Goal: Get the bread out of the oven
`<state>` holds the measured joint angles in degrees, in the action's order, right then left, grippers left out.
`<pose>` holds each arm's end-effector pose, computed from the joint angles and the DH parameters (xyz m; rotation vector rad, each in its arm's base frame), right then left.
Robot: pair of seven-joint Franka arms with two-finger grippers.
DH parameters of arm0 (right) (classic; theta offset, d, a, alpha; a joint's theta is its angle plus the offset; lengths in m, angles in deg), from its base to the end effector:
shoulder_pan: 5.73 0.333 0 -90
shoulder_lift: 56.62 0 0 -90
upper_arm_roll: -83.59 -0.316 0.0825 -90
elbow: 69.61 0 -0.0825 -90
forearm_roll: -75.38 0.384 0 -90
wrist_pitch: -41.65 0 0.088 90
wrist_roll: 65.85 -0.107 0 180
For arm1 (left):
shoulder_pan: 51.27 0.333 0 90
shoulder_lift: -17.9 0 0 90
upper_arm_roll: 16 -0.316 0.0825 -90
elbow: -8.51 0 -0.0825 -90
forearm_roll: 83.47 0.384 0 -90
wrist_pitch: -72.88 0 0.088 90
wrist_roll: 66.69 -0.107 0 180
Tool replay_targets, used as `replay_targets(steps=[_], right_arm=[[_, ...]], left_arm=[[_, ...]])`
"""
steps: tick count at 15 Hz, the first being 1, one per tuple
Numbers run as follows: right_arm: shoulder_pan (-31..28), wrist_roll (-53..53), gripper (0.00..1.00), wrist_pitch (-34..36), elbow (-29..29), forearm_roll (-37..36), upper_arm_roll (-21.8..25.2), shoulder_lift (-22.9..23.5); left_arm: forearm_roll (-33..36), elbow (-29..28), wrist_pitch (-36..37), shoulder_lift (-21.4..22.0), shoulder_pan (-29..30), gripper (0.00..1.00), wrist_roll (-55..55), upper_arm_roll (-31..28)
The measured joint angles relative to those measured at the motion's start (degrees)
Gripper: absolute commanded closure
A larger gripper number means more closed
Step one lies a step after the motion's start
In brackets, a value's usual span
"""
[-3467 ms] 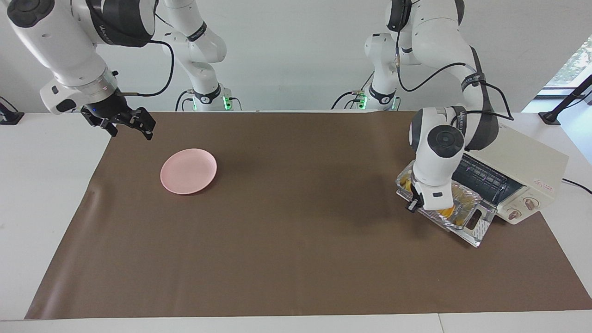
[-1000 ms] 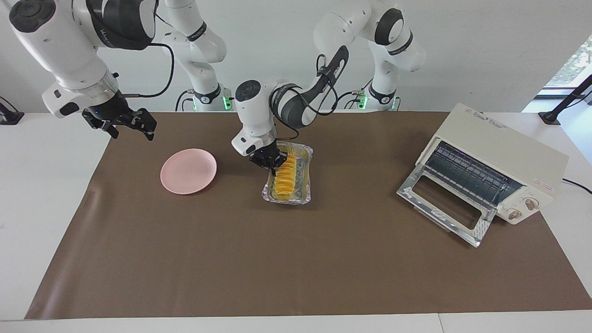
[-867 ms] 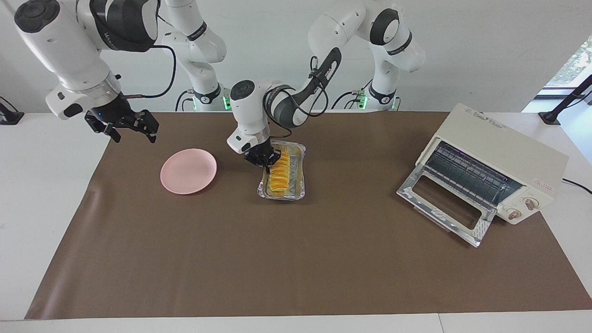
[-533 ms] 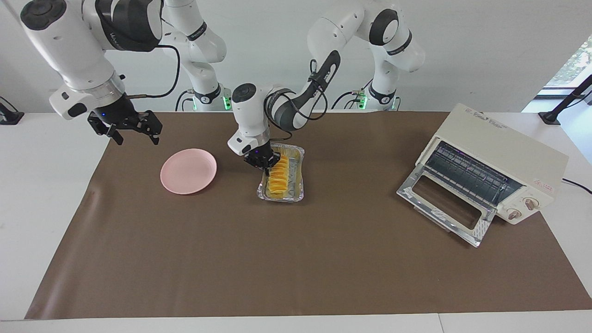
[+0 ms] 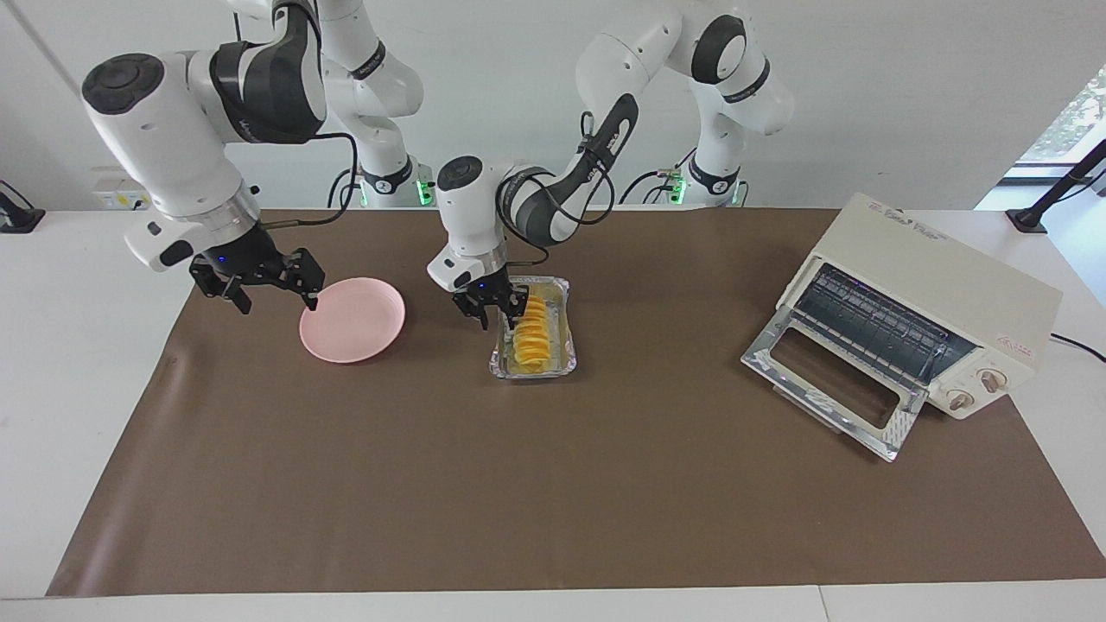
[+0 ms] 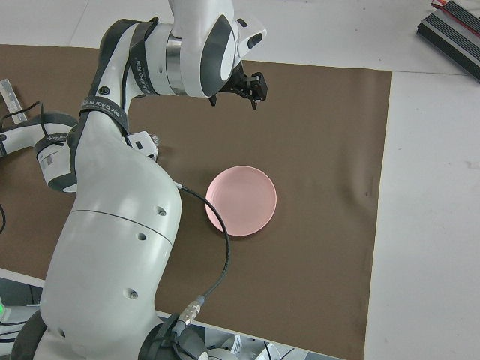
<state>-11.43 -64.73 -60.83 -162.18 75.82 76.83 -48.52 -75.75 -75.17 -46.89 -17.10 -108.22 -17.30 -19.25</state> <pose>0.6099 0.0078 0.5406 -3.1166 -0.0547 -0.0508 0.4232 -0.5770 0.3285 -3.0484 0.2316 -0.1984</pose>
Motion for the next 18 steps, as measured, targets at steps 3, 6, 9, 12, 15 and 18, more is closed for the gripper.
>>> replay_targets(steps=[3,6,9,12,15,18], right_arm=[[3.3,-2.3,0.0,-1.9,-0.4,0.2,0.0,1.9],[5.7,-2.5,0.0,-2.1,-2.1,0.2,0.0,2.7],[7.0,-2.5,0.0,-3.6,-5.0,0.2,-0.1,2.7],[10.6,-2.7,0.0,-6.7,-9.4,0.2,-0.1,2.7],[15.2,-6.0,0.0,-9.9,-12.9,0.2,-0.2,2.5],[18.6,-11.4,0.0,-16.1,-17.6,0.2,-0.2,2.1]], left_arm=[[-0.5,1.1,0.6,1.8,2.2,0.0,0.0,-0.2],[-4.6,4.0,1.8,3.7,6.2,0.0,0.0,-0.6],[-7.7,5.2,7.9,11.1,15.4,0.0,-4.8,-0.9],[-8.1,5.0,18.3,19.0,25.3,0.0,-16.5,-1.0],[-8.1,3.3,22.6,23.2,35.0,0.0,-27.2,-1.1],[-8.2,0.4,25.3,25.6,41.9,0.0,-33.9,-1.2]])
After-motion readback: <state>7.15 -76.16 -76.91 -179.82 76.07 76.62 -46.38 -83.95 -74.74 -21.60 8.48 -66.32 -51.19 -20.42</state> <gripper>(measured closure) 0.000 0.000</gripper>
